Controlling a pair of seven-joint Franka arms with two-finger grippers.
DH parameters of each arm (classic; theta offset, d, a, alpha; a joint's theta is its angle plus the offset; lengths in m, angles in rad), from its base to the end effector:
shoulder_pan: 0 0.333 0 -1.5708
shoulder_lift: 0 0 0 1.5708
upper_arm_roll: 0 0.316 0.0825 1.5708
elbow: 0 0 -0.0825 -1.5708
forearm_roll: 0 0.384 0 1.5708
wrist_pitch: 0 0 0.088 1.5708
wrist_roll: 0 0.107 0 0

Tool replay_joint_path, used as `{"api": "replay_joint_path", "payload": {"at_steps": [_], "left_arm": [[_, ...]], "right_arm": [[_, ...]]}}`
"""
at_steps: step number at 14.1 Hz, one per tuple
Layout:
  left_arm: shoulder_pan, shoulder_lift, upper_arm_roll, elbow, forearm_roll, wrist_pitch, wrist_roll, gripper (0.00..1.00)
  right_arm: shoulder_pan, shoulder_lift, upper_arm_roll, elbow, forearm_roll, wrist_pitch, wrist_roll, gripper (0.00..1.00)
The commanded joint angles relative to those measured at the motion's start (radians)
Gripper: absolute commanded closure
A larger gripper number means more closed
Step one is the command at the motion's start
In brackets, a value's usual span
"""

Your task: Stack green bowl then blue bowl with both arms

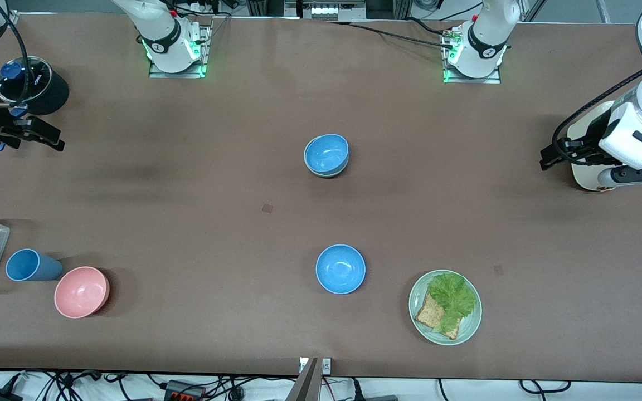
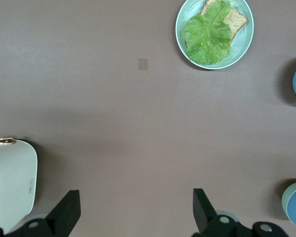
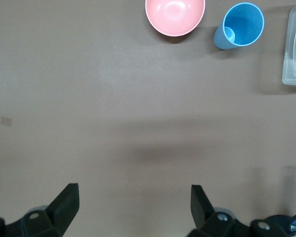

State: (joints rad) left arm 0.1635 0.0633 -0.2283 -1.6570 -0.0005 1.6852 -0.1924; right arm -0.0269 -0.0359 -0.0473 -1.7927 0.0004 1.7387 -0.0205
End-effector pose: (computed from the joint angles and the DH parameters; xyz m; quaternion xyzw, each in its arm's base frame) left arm 0.5772 -0.0340 0.5584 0.9978 0.0639 -0.0175 0.0052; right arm 0.5483 -0.0411 0.5532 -0.9996 0.0269 0.0090 0.0015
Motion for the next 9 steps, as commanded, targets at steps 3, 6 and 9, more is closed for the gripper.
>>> {"api": "replay_joint_path", "payload": {"at_steps": [3, 6, 9], "left_arm": [[-0.002, -0.010, 0.000, -0.004, -0.013, -0.010, 0.007, 0.00], [-0.002, -0.010, -0.002, 0.002, -0.013, -0.042, 0.013, 0.00], [0.004, -0.003, 0.000, 0.009, -0.015, -0.047, 0.013, 0.00]], "right_arm": [[-0.011, -0.024, 0.014, -0.011, -0.013, -0.010, -0.003, 0.00], [-0.011, -0.026, 0.014, -0.011, -0.011, -0.011, -0.003, 0.00], [-0.011, -0.026, 0.014, -0.011, -0.011, -0.013, -0.006, 0.00]]}}
